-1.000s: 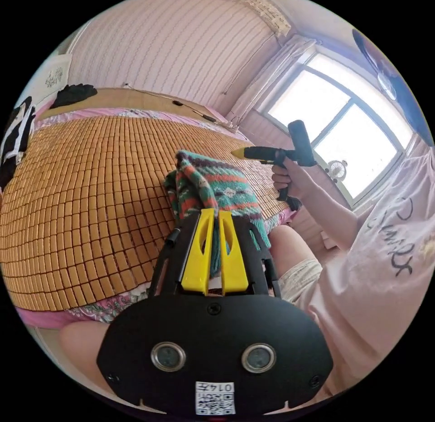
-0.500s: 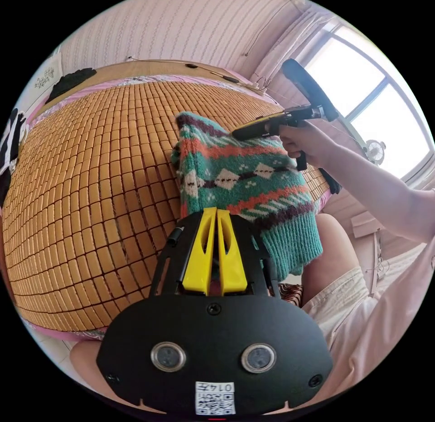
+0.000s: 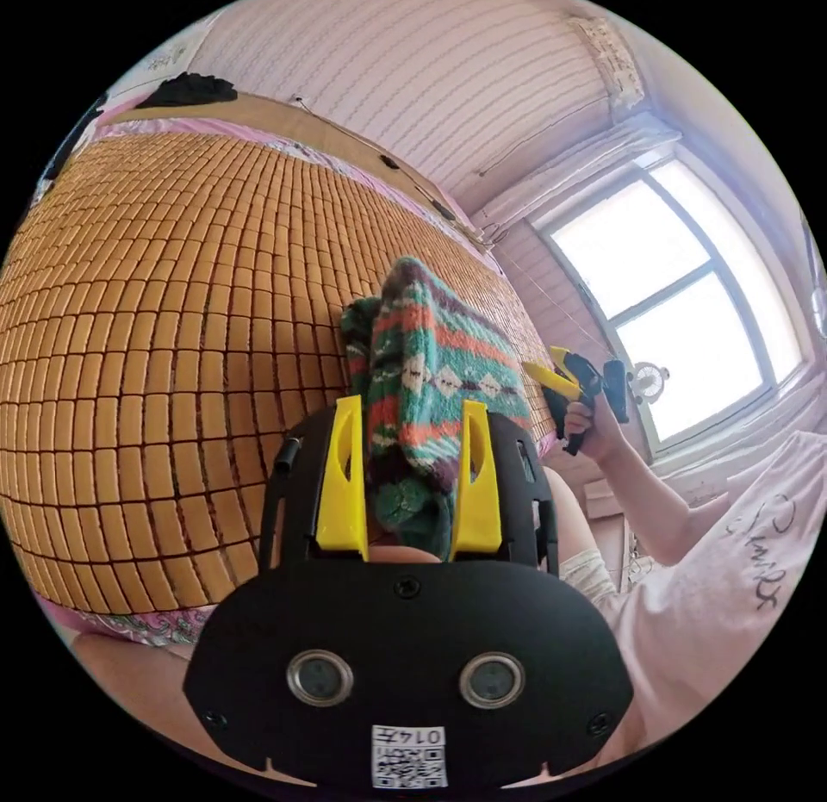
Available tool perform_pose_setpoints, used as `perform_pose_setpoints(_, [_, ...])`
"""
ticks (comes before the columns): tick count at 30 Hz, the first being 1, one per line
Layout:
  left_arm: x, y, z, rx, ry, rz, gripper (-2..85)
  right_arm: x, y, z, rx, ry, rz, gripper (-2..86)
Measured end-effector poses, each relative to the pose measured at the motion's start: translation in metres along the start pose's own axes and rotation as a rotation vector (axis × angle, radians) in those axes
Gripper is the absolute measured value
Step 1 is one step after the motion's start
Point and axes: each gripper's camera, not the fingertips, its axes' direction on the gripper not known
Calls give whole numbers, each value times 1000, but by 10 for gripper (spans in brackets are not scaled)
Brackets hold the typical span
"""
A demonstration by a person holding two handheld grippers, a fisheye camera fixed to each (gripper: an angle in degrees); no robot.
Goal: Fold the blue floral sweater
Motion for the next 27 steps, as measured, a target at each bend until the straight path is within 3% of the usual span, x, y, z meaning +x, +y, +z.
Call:
perform_pose_setpoints(3, [-18,-9,27,-102,-26,-21,190,37,15,10,-85,-71,71,215])
perform_pose_setpoints(8, [-43,-19,57,-143,85,-55,193,85,21,19,-151,-311,154,202])
perform_pose_setpoints(14, [-49,-37,89,-184,114,11,188,100,21,-6,-153,-309,142,203])
perform_pose_setpoints(19, [-77,-45,113,-206,211,-60,152,99,11,-14,-250,-262,115,198])
perform_pose_setpoints(27, [-58,-39,130,-152,219,14,120,37,12,-72,-234,-221,-214,159])
